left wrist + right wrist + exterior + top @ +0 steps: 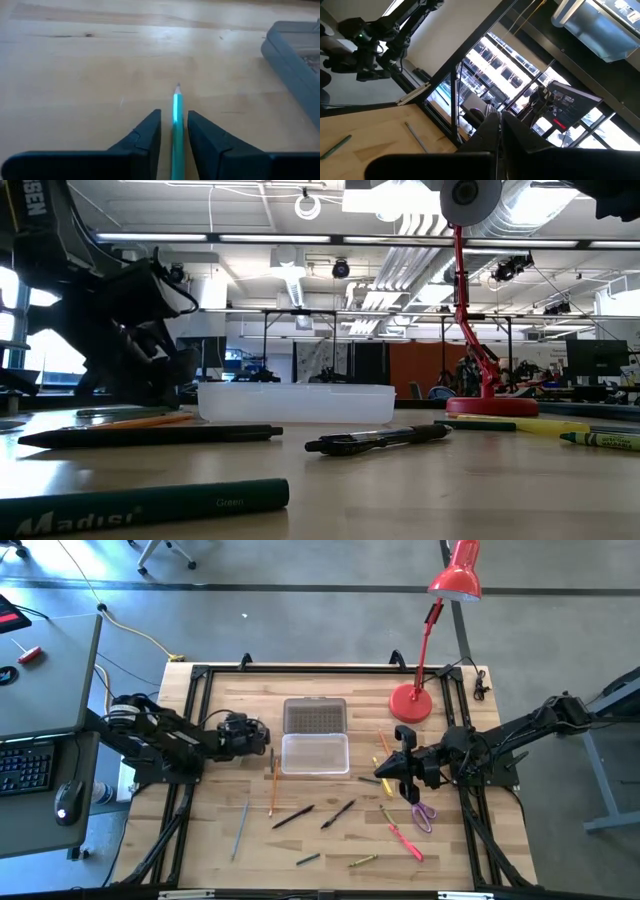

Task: Pick & place school supplies into a supply box
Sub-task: Put the top light blue pencil into the supply box

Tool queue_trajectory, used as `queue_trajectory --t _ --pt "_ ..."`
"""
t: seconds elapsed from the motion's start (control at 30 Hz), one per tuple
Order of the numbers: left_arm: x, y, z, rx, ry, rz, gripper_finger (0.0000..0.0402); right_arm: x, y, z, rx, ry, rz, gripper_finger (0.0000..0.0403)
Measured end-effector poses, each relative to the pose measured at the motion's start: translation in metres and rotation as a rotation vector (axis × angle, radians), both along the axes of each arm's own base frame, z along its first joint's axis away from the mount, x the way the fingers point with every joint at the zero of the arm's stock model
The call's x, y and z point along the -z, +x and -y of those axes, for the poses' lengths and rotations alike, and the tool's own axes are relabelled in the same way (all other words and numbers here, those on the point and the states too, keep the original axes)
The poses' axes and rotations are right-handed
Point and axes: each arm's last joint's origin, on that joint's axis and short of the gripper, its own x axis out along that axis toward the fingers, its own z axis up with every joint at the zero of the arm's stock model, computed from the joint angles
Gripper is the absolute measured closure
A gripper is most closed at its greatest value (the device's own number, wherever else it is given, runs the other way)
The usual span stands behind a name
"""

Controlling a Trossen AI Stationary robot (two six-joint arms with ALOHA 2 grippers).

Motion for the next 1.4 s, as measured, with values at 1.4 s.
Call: queue_trajectory --t 1.4 --pt "-0.062 0.053 0.03 0.336 0.11 0.073 0.0373 0.0 0.0 0.0 -0.001 0.0 0.0 0.0402"
